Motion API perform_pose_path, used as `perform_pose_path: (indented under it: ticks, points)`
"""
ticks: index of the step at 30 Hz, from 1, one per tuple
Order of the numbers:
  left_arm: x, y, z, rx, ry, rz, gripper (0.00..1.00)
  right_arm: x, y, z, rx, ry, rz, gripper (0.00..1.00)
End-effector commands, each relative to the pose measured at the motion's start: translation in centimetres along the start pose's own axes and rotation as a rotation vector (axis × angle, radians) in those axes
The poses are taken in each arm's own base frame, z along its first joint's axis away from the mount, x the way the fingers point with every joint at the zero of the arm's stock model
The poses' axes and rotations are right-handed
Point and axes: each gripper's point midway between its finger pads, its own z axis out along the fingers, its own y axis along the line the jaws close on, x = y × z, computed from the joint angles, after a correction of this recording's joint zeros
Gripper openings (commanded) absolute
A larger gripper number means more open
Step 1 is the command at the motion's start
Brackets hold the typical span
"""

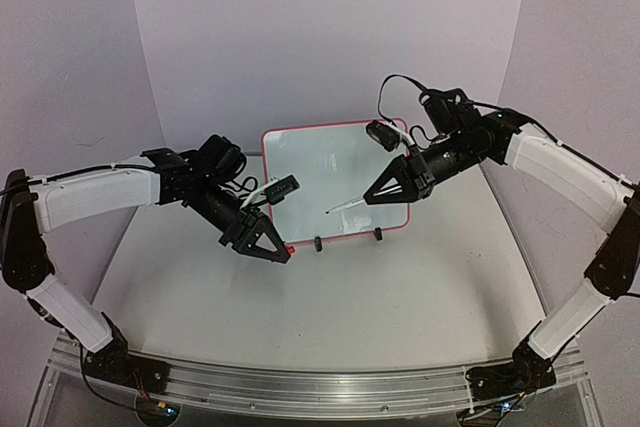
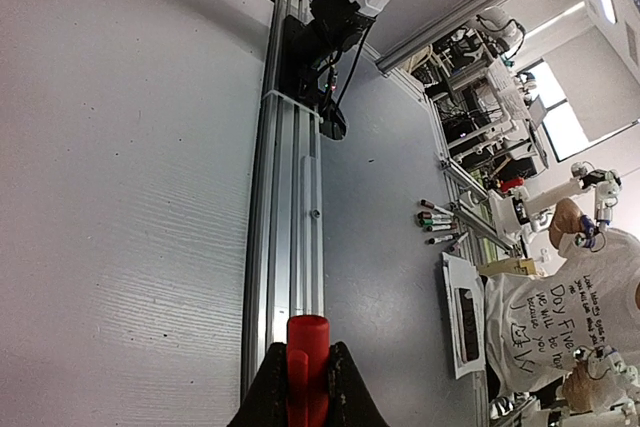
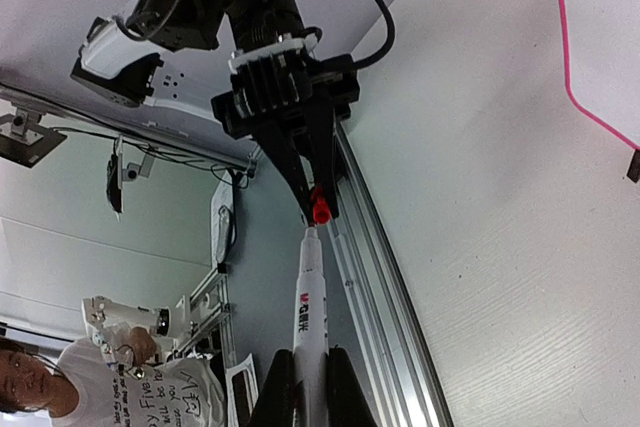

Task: Write a sentence on the whiteboard
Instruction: Open the pen cap of the whiteboard marker, then place the pen cap at the center of the board.

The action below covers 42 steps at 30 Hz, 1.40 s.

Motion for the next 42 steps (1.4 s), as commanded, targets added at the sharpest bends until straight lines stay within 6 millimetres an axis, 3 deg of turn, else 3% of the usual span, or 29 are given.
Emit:
perform_pose_path:
  ticks: [1, 4, 6, 7, 8, 11, 15, 21, 32, 42]
  points:
    - [0.6, -1.0, -1.0, -0.031, -0.004, 0.012, 0.00, 1.8, 0.1, -1.3, 0.098, 0.049, -0.028, 0.00]
    - [0.1, 0.1, -2.0, -0.119, -0.071, -0.010, 0.00, 1.5, -0.5, -2.0, 0.171, 0.026, -0.038, 0.00]
    - [-0.6, 3.5, -3.0, -0.333, -0.145, -0.026, 0.00, 0.8, -1.3, -2.3, 0.230, -0.005, -0.032, 0.00]
    - [-0.2, 4.2, -3.1, -0.368, -0.154, -0.054, 0.00, 0.6, -2.0, -2.4, 0.266, -0.017, -0.024, 0.00]
    - [0.5, 7.4, -4.2, -0.544, -0.188, -0.096, 0.00, -0.4, -3.6, -2.7, 0.362, -0.076, 0.001, 0.00]
    - [2.2, 11.2, -5.8, -0.753, -0.222, -0.172, 0.00, -1.2, -5.2, -3.4, 0.477, -0.168, -0.009, 0.00]
    - [4.9, 13.9, -6.9, -0.925, -0.245, -0.249, 0.00, -1.7, -6.2, -4.8, 0.560, -0.306, -0.017, 0.00]
    - [7.7, 16.3, -7.4, -1.038, -0.237, -0.339, 0.00, -2.1, -5.6, -6.2, 0.581, -0.420, -0.045, 0.00]
    - [9.0, 18.6, -5.3, -1.036, -0.158, -0.388, 0.03, -1.9, -6.9, -6.2, 0.604, -0.463, -0.020, 0.00]
    - [9.9, 19.9, -4.8, -1.064, -0.116, -0.407, 0.21, -1.7, -7.9, -6.0, 0.610, -0.471, -0.001, 0.00]
